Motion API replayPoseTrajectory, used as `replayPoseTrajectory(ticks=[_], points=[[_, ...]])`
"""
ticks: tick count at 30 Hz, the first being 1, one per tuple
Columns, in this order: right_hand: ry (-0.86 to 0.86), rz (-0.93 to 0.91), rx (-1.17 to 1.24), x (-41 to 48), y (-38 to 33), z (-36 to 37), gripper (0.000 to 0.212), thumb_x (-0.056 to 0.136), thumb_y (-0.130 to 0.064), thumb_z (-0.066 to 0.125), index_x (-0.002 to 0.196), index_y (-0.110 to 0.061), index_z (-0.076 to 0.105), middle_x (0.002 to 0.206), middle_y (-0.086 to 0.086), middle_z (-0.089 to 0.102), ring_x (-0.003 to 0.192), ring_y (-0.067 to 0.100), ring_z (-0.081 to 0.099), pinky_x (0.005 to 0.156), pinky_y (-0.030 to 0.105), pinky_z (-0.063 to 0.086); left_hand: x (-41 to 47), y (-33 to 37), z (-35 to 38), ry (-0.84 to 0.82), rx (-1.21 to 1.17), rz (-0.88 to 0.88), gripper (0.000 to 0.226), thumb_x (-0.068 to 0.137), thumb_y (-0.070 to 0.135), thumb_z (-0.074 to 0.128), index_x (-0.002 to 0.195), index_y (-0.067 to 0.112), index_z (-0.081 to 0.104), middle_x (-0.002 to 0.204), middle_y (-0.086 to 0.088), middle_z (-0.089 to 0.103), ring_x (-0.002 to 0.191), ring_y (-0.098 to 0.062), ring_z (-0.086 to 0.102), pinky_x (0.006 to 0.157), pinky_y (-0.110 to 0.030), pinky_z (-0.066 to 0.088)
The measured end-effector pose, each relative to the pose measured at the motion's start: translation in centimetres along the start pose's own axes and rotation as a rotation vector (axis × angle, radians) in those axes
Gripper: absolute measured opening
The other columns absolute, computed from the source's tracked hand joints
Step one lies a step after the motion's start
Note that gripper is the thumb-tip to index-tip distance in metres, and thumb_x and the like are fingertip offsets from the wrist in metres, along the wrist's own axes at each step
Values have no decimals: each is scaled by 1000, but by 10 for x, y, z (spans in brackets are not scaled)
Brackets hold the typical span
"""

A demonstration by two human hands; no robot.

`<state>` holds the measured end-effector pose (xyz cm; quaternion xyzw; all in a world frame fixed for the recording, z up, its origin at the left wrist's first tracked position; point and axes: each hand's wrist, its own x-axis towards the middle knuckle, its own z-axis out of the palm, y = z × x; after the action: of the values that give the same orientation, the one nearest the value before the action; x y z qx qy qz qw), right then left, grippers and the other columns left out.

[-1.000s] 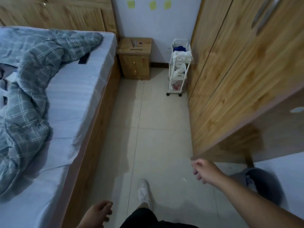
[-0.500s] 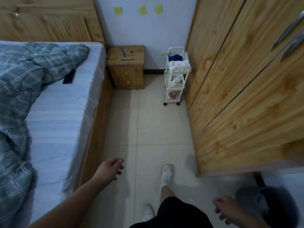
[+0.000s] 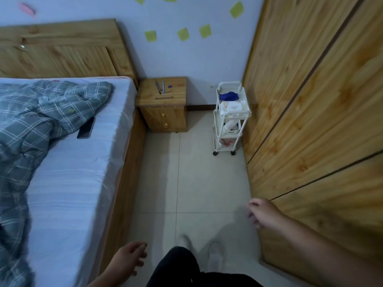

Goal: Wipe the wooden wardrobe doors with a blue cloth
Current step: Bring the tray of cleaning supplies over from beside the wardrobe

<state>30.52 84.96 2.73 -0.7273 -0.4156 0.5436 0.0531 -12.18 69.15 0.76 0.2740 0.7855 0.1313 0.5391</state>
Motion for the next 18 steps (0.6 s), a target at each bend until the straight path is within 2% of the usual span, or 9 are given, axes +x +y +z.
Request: replayPoseTrajectory(ticks=[5,8,14,18], points=[[35,-53,16,53,-78,-12,17,101,-15,52,96,-6,67,79,12,67,56,23,57,46,26,40,52,27,-28,19,3,-41,10,97,25,70,97,20,78,86,-9,79,71,-28,73,51,-31,52],[52,-32,-1,80,-105,-11,19,102,-17,51,96,-8,66,78,12,66,52,20,57,44,25,40,97,58,-46,26,5,-14,10,98,21,69,97,19,78,83,-9,79,66,-26,72,50,-30,51],[86,119,65,114,-114,-8,25,102,-12,48,83,-7,63,70,11,62,42,17,51,39,17,32,193,159,-83,-76,155,69,12,99,25,67,95,22,77,79,0,80,64,-18,73,49,-28,50],[78,243,118,122,-98,-11,23,100,-13,52,82,-5,65,68,10,63,43,18,50,41,18,34,248,258,-108,-123,229,182,12,102,32,63,99,30,74,85,3,80,74,-19,76,52,-29,53]])
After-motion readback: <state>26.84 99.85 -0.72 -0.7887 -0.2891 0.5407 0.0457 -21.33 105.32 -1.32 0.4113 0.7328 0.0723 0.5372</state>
